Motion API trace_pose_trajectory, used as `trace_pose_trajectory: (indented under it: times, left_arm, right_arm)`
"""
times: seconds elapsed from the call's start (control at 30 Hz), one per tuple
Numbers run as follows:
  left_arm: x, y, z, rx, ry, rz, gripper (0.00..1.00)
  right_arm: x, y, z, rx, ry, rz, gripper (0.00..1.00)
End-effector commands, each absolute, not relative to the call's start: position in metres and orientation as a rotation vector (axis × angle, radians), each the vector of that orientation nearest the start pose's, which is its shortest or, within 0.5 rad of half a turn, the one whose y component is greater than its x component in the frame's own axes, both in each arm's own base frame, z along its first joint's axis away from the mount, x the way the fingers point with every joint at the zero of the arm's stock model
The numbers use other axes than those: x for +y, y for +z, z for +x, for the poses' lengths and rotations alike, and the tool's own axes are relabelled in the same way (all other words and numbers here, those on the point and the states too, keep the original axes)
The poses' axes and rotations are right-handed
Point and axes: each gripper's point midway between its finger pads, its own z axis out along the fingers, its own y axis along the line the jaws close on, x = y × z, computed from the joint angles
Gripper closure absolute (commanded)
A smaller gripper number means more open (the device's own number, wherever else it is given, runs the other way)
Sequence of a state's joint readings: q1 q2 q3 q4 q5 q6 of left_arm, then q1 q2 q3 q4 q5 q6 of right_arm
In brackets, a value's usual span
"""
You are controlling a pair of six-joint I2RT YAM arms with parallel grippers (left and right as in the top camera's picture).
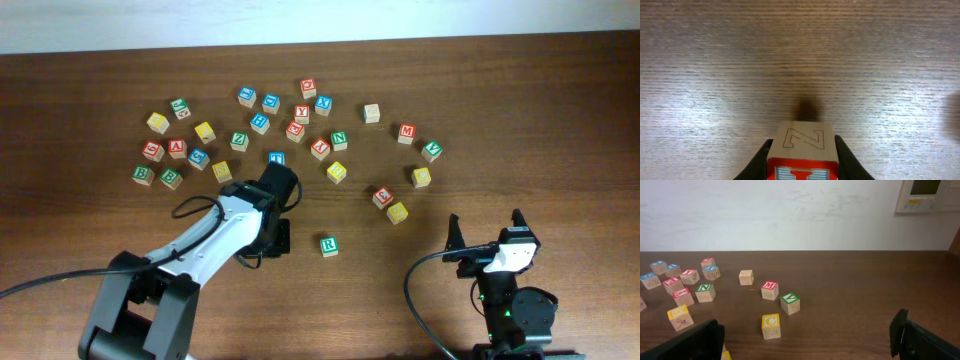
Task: Spell out ICRA
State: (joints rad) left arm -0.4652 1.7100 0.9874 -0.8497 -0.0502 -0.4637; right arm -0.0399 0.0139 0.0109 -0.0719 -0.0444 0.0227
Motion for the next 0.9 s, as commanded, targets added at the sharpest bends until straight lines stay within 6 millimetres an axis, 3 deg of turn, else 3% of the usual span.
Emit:
trace_pose_trajectory:
  times: [0.0,0.1,0.3,0.33,0.47,0.6,0.67,0.7,0.73,0.87]
  left_arm:
    - [-0.127,0.012,0.251,3.148,-0.008,0.015,0.75]
    - [-0.127,0.012,0.252,3.146,-0.009,0.016,0.6]
    - [-0.13,0.016,0.258,3.128,-0.017,0.014,0.58]
    - [-0.133,0.023,0.264,3.113,-0.027,0.014,0.48]
    - [-0.131,0.062,0.286,3.052,-0.007,-0.01,0.32]
    - [-0.125,0.126,0.322,2.937,-0.066,-0.098,0.26]
    - [-0.11,0.15,0.335,2.884,-0.086,-0.175,0.13]
    - [-0.097,0.159,0.341,2.858,-0.09,-0.234,0.11]
    - [-0.08,0.162,0.345,2.842,-0.085,-0.303,0.01]
    - [0.005,0.158,0.342,2.832,-0.019,-0.65,0.01]
  right_arm:
    - [-0.004,0.156,0.246,1.65,0.018,0.029,0.02]
    - [-0.004,0.156,0.246,1.65,0.018,0.029,0.02]
    - [-0.004,0.156,0.246,1.65,0.018,0.029,0.02]
    - [-0.004,0.156,0.246,1.65,0.018,0.029,0.02]
    - [-0.004,0.156,0.246,1.65,0.018,0.029,0.02]
    - [-0.004,0.156,0.246,1.65,0.018,0.029,0.01]
    - [-0.005,0.156,0.246,1.65,0.018,0.03,0.02]
    - [-0.004,0.156,0.246,1.65,0.018,0.029,0.02]
    - [-0.004,0.156,0.246,1.65,0.018,0.029,0.02]
    - [-0.004,0.156,0.246,1.65,0.018,0.029,0.02]
